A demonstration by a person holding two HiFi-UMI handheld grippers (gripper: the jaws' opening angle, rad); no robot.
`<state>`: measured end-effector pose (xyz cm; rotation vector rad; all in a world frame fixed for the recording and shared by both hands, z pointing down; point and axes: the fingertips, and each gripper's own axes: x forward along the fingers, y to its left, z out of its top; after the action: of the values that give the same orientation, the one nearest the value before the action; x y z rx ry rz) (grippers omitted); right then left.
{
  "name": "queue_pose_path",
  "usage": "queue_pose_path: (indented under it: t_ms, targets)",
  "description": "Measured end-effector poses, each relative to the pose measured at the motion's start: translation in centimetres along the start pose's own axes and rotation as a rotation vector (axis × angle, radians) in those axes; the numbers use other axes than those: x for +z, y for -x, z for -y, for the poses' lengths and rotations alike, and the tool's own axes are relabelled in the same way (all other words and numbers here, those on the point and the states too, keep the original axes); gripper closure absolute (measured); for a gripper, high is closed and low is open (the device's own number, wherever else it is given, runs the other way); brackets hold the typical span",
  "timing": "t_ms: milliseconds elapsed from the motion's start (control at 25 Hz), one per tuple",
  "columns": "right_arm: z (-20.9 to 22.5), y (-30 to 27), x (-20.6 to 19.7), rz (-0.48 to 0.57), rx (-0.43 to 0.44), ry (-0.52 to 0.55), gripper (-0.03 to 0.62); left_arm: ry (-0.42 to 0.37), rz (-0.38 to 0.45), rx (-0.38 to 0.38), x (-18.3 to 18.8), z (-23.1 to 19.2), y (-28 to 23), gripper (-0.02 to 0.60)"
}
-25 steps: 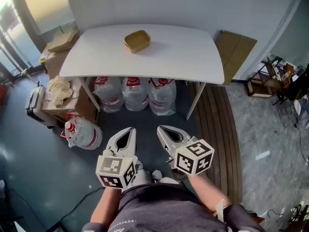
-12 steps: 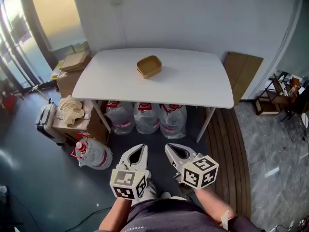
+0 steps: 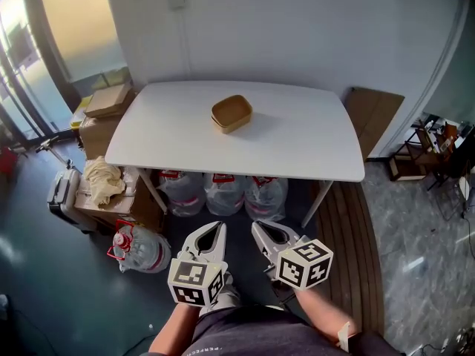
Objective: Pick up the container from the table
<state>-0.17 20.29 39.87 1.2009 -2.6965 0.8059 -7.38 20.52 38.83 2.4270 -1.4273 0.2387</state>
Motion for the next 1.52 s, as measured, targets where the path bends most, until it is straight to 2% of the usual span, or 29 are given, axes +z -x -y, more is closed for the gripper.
queue_pose_path:
  t_ms: [440, 800, 960, 1160, 1520]
  targets:
    - [1.3, -8.1, 2.2, -0.032, -0.023, -0.015, 0.594, 0.019, -0.04, -0.027, 1.5, -7.0, -4.3, 0.588]
    - [1.6, -12.9, 3.3, -0.041, -0.054, -0.037, 0.594, 0.027, -0.06, -0.058, 2.2, -11.3, -5.7, 0.588]
    - [1.7, -14.7, 3.5, -0.044, -0.065, -0.035, 0.594, 0.014, -0.077, -0.075, 2.0, -12.7, -6.7, 0.588]
    - [3.2, -15.6, 2.8, -0.074, -0.086, -0.06, 0.594, 0.033, -0.107, -0.086, 1.0, -13.2, -7.9, 0.588]
    - [7.8, -18.5, 7.2, -0.058, -0.053, -0.033, 0.594, 0.019, -0.085, -0.077, 3.8, -14.0, -13.3, 0.588]
